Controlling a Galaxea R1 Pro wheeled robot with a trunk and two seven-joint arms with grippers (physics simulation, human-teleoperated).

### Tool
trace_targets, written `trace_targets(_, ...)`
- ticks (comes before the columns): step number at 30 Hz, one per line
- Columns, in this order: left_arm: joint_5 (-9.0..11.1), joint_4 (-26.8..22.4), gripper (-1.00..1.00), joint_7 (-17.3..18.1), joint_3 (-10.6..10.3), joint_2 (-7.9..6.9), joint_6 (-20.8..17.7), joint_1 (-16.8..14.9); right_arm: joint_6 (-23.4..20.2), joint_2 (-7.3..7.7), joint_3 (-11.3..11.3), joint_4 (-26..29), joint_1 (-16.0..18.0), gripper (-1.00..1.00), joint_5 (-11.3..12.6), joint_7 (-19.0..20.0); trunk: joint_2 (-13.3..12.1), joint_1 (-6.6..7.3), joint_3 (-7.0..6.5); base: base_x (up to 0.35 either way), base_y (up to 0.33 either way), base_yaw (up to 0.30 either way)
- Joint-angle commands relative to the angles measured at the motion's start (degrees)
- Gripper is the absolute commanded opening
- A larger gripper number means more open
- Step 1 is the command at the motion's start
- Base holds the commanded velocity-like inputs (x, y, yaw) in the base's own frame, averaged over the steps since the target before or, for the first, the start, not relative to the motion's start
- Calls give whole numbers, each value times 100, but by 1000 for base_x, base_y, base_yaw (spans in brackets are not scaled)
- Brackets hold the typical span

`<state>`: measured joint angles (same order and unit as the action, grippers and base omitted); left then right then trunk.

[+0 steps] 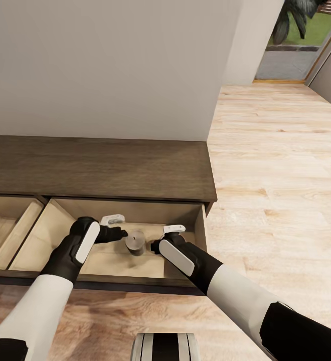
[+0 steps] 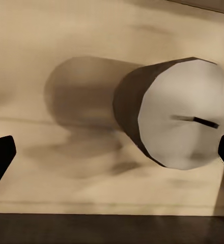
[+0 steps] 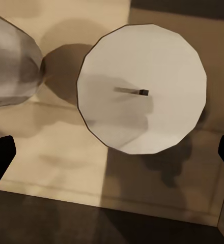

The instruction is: Place each of the two pumpkins and all three candles from the living room inside a cabinet in the living room (use any cabinet), then make sure every cabinet is closed, and position the cauldron so it is next to a table in the living room.

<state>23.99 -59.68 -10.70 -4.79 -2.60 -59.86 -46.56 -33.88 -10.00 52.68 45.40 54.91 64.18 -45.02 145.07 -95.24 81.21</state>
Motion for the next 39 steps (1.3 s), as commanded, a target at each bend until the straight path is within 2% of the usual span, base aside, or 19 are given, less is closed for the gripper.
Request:
trace_targets(1,64,-32,100,-64,-16,-2,-14,-2,-13,0,14,3,7,100,33,-42,0,4,-18,0,0,0)
trace_targets(39,62,0,100,-81,21,-2,-14,-2,5,0,1,100,3,100,65,-47,-50,102,-860,-22,0,0)
